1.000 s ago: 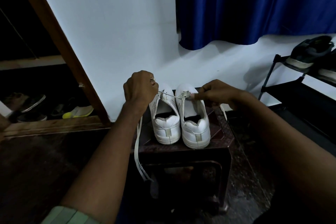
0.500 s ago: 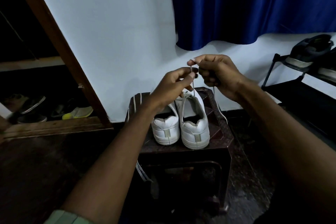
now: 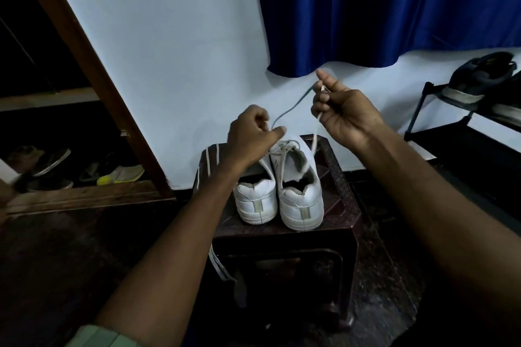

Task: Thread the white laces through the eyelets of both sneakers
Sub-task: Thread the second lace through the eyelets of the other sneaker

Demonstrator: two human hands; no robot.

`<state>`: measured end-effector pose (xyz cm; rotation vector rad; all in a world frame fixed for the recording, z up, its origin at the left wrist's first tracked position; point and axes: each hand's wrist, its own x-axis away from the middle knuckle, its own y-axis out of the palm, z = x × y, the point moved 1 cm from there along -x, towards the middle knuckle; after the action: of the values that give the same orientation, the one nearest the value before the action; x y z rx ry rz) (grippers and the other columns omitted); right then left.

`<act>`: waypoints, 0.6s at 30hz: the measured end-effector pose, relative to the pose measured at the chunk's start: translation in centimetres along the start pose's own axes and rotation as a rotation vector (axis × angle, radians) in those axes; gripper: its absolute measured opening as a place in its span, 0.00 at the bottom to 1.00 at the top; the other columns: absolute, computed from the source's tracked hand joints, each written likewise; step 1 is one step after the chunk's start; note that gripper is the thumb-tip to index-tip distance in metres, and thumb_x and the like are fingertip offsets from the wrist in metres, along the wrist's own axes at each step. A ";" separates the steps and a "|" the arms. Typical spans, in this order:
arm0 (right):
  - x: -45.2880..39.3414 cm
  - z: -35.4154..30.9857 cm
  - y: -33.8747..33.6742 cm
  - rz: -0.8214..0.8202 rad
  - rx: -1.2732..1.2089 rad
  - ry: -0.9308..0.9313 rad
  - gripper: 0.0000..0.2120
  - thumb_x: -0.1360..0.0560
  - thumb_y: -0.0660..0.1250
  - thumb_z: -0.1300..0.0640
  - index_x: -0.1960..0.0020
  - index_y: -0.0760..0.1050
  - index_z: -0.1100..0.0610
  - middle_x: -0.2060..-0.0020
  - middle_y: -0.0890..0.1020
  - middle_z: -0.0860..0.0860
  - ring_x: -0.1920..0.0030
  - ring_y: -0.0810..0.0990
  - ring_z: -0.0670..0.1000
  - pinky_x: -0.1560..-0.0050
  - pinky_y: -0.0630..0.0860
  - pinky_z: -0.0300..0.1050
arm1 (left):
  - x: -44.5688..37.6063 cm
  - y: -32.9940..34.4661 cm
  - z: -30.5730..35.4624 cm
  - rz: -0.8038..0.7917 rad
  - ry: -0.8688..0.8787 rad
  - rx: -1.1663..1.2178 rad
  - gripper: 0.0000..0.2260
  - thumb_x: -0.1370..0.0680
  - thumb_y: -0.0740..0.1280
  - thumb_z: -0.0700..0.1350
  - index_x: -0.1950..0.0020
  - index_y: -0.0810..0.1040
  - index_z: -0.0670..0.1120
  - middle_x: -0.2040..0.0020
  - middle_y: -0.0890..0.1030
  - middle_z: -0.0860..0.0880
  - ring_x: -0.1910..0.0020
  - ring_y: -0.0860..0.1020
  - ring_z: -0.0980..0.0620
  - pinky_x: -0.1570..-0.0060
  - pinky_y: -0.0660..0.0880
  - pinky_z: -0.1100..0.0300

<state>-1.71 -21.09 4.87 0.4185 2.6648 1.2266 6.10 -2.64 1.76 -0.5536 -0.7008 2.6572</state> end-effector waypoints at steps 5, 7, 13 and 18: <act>-0.6 2.2 0.4 0.211 -0.115 -0.087 0.18 0.19 0.51 0.74 0.43 0.76 0.60 0.62 0.74 0.53 0.68 0.70 0.46 0.68 0.68 0.37 | 1.7 1.9 3.6 -0.464 0.008 0.257 0.18 0.17 0.64 0.61 0.49 0.84 0.49 0.56 0.86 0.51 0.57 0.83 0.56 0.55 0.76 0.61; -0.7 2.2 0.2 0.270 -0.098 -0.115 0.18 0.19 0.51 0.74 0.43 0.76 0.60 0.64 0.75 0.52 0.70 0.70 0.46 0.71 0.68 0.38 | 1.8 2.1 3.4 -0.541 -0.012 0.298 0.16 0.15 0.62 0.57 0.49 0.82 0.47 0.61 0.83 0.50 0.61 0.81 0.55 0.58 0.75 0.64; -0.6 0.3 -1.7 0.475 0.078 -0.157 0.18 0.18 0.48 0.71 0.44 0.76 0.60 0.67 0.73 0.51 0.71 0.69 0.46 0.70 0.67 0.38 | 0.7 -0.3 1.8 -0.435 -0.022 0.234 0.15 0.13 0.60 0.48 0.52 0.82 0.44 0.68 0.72 0.53 0.71 0.71 0.59 0.65 0.73 0.67; -0.4 1.0 -2.9 0.499 0.740 -0.008 0.07 0.20 0.60 0.68 0.53 0.75 0.60 0.62 0.74 0.55 0.63 0.75 0.53 0.63 0.73 0.43 | 0.1 -0.9 0.2 -0.114 0.166 -0.200 0.09 0.18 0.69 0.48 0.52 0.88 0.51 0.68 0.84 0.55 0.72 0.79 0.63 0.61 0.78 0.61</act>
<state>-1.54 -22.31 2.07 1.2357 3.0224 0.2378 6.08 -1.93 2.38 -0.7537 -0.9243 2.4182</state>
